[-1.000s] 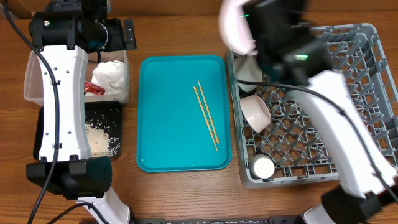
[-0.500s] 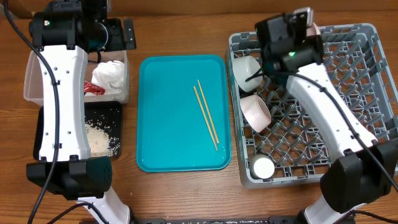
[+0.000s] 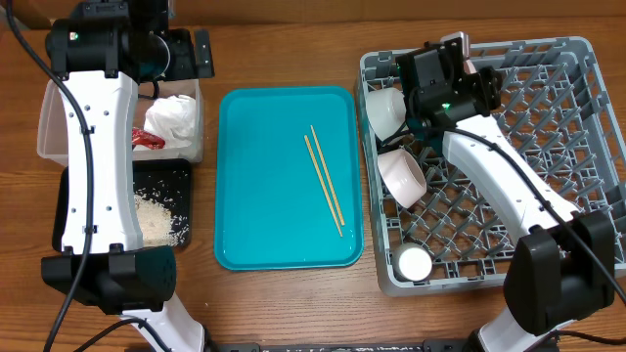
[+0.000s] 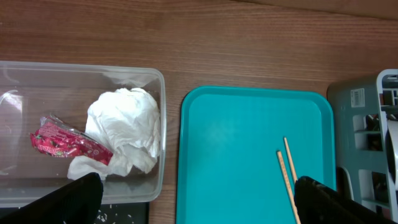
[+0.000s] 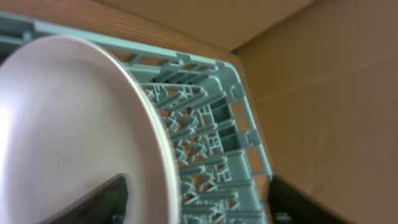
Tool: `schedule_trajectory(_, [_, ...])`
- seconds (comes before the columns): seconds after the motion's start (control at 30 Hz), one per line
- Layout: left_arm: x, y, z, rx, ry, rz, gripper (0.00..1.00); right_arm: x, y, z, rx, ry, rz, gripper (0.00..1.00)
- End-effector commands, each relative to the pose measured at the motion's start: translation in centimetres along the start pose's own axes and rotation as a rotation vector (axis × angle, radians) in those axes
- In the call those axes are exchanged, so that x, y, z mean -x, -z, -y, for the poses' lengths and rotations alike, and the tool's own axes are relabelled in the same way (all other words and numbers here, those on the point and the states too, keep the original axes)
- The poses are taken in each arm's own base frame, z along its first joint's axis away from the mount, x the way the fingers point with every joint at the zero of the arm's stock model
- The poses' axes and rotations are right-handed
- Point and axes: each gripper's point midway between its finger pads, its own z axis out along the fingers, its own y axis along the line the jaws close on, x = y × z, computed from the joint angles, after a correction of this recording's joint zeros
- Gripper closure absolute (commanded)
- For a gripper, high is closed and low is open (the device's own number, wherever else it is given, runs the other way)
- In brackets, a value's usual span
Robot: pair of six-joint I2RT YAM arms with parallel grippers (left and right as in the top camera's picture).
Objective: Sort waste into correct bins and load items into the dishwasher
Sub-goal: 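Stand the pink plate upright in the rack's back row with right gripper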
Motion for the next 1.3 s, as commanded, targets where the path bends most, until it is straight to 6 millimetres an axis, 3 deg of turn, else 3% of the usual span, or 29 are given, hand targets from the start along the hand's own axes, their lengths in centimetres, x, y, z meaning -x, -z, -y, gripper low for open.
schedule_trajectory(0.0, [-0.1, 0.1, 0.2, 0.000, 0.006, 0.001, 0.00, 2.5, 2.3, 3.1, 0.028, -0.184, 0.067, 0.15])
schedule_trajectory(0.13, [-0.1, 0.1, 0.2, 0.000, 0.006, 0.001, 0.00, 4.9, 6.0, 5.1, 0.196, -0.281, 0.142, 0.07])
schedule_trajectory(0.27, [-0.1, 0.1, 0.2, 0.000, 0.006, 0.001, 0.00, 7.4, 12.5, 7.6, 0.486, -0.474, 0.242, 0.00])
schedule_trajectory(0.37, [-0.1, 0.1, 0.2, 0.000, 0.006, 0.002, 0.00, 8.1, 16.5, 9.7, 0.651, -0.589, 0.312, 0.00])
schedule_trajectory(0.47, [-0.1, 0.1, 0.2, 0.000, 0.006, 0.001, 0.00, 8.0, 18.9, 12.0, 0.711, -0.648, 0.363, 0.00])
schedule_trajectory(0.63, [-0.1, 0.1, 0.2, 0.000, 0.006, 0.001, 0.00, 6.4, 20.0, 13.6, 0.713, -0.647, 0.362, 0.00])
schedule_trajectory(0.83, [-0.1, 0.1, 0.2, 0.000, 0.006, 0.002, 0.00, 5.0, 19.5, 12.9, 0.707, -0.603, 0.305, 0.00])
schedule_trajectory(1.27, [-0.1, 0.1, 0.2, 0.000, 0.006, 0.001, 0.00, 4.6, 19.4, 12.8, 0.705, -0.591, 0.289, 0.00])
